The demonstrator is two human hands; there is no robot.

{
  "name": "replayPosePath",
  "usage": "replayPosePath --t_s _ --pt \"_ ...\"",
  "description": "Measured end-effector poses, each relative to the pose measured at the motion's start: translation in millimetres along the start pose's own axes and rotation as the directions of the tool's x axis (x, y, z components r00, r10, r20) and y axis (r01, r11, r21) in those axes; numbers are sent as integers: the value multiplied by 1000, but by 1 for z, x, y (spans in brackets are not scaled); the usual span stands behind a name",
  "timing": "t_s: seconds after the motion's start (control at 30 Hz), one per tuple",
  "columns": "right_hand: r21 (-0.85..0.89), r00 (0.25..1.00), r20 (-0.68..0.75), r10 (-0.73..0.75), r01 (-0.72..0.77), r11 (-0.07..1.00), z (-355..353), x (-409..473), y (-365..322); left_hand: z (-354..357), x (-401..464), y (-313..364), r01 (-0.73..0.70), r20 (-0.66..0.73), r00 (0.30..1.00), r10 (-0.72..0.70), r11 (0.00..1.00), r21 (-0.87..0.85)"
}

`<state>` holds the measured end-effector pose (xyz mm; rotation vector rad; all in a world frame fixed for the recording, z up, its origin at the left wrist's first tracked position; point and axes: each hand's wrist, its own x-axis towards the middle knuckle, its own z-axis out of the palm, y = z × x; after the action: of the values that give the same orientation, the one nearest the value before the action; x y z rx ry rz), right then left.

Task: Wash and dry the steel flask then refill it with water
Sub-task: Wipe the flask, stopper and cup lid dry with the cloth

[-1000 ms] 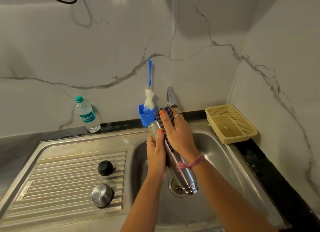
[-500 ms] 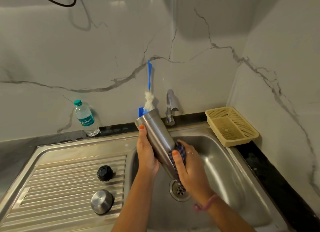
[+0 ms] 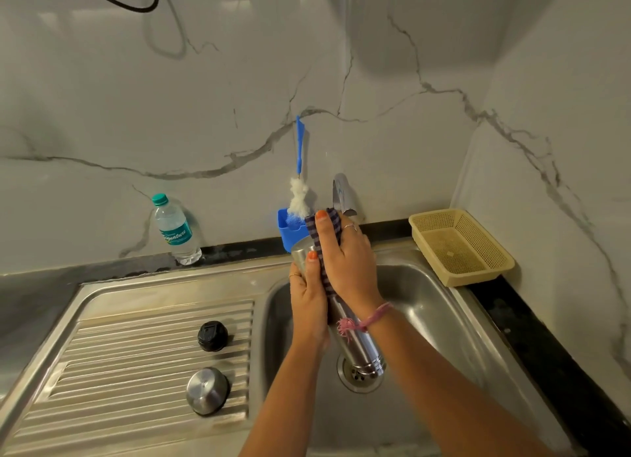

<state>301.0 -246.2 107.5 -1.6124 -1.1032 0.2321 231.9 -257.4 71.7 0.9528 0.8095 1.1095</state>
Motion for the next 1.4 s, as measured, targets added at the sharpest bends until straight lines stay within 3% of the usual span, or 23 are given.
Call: replayPosePath --t_s 0.07,0.23,0.4,0.47,0.57,0.73,0.87,1.07,1.13,1.27,1.4 --pt "23 1000 16 9 -9 1000 -1 -10 8 1 -3 1 4 -26 1000 -6 999 -44" --pt "-137 987 109 -114 128 982 -17 -68 51 -11 6 14 17 -98 995 -34 985 -171" --pt "25 998 27 -61 60 998 -25 -110 88 -19 7 19 98 -105 987 -120 976 -196" --pt "-18 998 -15 -54 53 998 -25 -107 82 -20 4 17 117 -92 986 -136 976 -185" --pt "-83 997 37 -68 71 994 -24 -84 60 -20 6 19 127 -54 989 -140 973 -195" --pt "64 996 85 -14 9 998 -18 -19 2 -10 -7 9 111 46 993 -109 993 -51" --pt "-17 987 158 16 -14 1000 -15 12 -19 -4 -10 7 101 28 995 -101 995 -5" --pt "4 992 119 -34 33 999 -5 -1 -11 0 -8 9 19 -59 998 -22 999 -43" --pt "42 990 132 -55 50 998 -6 -14 -3 -4 -7 10 14 -60 998 -19 996 -90" --pt "-124 980 170 -100 122 985 -13 -61 48 -18 0 19 35 -80 995 -52 978 -207" --pt "2 986 167 15 -16 1000 -16 -105 96 -28 5 14 84 -148 983 -111 981 -173"
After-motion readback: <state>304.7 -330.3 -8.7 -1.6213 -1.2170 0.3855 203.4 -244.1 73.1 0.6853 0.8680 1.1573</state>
